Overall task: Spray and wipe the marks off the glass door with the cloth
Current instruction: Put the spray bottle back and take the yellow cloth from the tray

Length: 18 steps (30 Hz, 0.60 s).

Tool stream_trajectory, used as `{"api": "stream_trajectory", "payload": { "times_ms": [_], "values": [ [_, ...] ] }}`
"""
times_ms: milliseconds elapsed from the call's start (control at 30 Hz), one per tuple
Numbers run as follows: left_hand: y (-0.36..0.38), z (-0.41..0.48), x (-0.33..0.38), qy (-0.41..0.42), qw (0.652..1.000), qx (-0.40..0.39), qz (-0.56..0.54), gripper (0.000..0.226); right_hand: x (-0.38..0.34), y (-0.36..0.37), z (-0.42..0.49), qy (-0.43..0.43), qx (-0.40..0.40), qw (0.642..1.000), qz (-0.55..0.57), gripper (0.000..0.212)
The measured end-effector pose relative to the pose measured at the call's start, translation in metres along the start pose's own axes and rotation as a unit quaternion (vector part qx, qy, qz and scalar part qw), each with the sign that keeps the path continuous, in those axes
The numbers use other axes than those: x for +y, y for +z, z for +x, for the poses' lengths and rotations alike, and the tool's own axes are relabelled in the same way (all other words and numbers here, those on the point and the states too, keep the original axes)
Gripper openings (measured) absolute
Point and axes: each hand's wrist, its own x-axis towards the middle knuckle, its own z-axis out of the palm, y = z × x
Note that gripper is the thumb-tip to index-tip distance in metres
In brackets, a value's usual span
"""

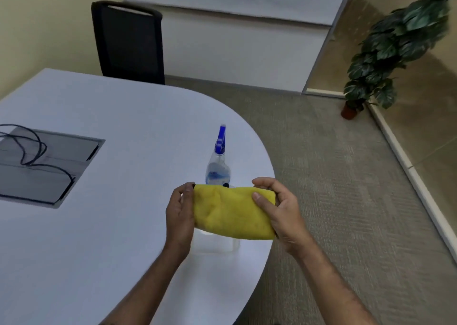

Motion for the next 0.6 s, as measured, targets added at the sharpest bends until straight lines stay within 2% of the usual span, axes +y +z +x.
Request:
{"api": "stream_trajectory", "payload": {
  "times_ms": [67,233,433,600],
  "values": [
    [0.01,-0.004,0.024,-0.006,1.0,-0.028,-0.003,0.035,-0.016,-0.009,-0.011,-0.002,0.035,0.999,0.035,0.024],
    [0.045,-0.033,0.066,0.043,0.989,-0.137,0.021,0.048,-0.049,-0.046,-0.047,0.0,0.121,0.988,0.101,0.024],
    [0.11,-0.095,0.1,0.127,0.975,-0.18,0.028,0.026,-0.08,-0.117,-0.108,0.005,0.196,0.977,0.09,0.037],
    [0.176,-0.184,0.131,0.22,0.951,-0.216,0.018,0.026,-0.103,-0.197,-0.195,0.031,0.175,0.98,0.09,0.048]
  ]
}}
